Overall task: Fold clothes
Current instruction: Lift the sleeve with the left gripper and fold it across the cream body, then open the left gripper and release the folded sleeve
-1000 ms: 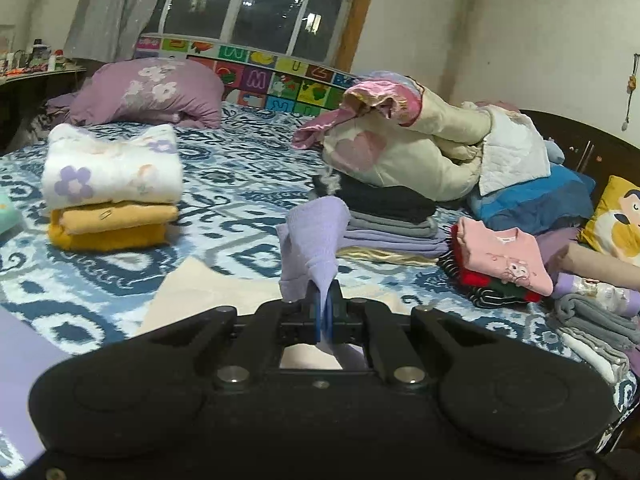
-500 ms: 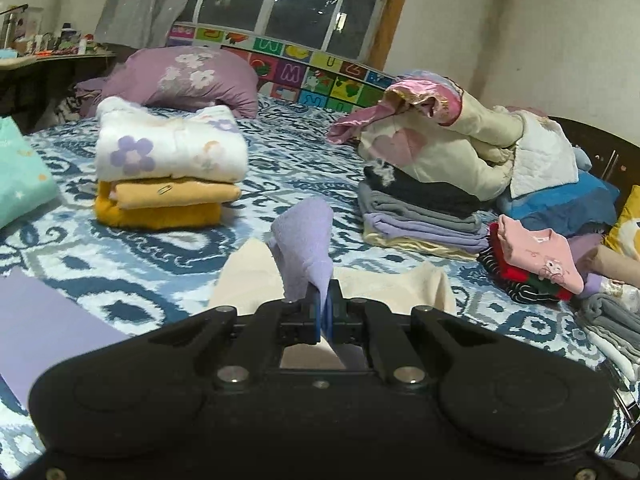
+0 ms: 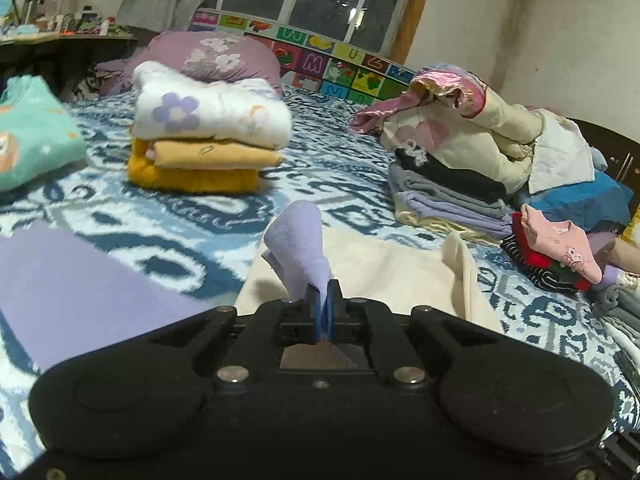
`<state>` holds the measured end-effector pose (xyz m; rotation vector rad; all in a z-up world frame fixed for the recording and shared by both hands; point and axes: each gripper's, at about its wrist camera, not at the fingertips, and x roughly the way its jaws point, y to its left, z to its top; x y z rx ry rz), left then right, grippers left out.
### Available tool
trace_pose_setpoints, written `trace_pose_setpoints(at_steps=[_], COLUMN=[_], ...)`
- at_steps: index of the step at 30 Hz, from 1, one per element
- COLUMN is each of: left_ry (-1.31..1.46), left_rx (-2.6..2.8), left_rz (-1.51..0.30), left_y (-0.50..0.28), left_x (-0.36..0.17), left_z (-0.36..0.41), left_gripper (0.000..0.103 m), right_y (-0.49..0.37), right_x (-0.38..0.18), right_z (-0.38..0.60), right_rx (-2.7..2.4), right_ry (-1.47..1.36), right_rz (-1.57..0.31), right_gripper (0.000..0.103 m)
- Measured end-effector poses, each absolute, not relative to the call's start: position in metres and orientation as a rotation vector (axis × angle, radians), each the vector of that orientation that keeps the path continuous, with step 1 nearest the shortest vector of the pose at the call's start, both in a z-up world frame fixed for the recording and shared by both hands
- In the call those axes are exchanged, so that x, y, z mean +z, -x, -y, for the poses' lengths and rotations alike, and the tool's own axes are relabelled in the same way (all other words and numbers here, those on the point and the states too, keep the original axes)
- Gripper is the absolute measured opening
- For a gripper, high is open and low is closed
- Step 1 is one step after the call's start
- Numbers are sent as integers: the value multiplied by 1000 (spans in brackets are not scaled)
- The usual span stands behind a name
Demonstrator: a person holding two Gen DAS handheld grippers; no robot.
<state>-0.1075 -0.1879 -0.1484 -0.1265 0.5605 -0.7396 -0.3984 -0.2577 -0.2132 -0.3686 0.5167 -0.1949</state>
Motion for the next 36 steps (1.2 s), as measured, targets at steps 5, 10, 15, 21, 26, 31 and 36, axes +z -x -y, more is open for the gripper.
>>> trace_pose_setpoints(at_steps=[5, 10, 15, 21, 26, 31, 36], left_ry=[129, 76, 82, 24, 45, 28, -71], left_rx=[-711, -661, -663, -628, -568, -582, -755], left_rz=[-592, -628, -627, -652, -654, -573, -557], left_y=[104, 103, 104, 103, 103, 116, 119], left_x=[-167, -180, -185, -189, -184, -152, -125], left_z=[180, 183, 181, 184, 160, 162, 236], left_gripper=[2, 2, 2, 19, 37, 37, 37], right_y=[399, 401, 403, 410, 432, 429, 388], right_x=[-215, -218, -218, -215, -199, -182, -183], right_z=[254, 247, 245, 241, 243, 262, 280], right_rx=[-182, -165, -147, -116, -37, -27, -62], right_ry=[400, 460, 483, 506, 454, 260, 169], right_rz=[-521, -526, -532, -549, -549, -475, -430], right_gripper=[36, 29, 26, 25, 26, 28, 28])
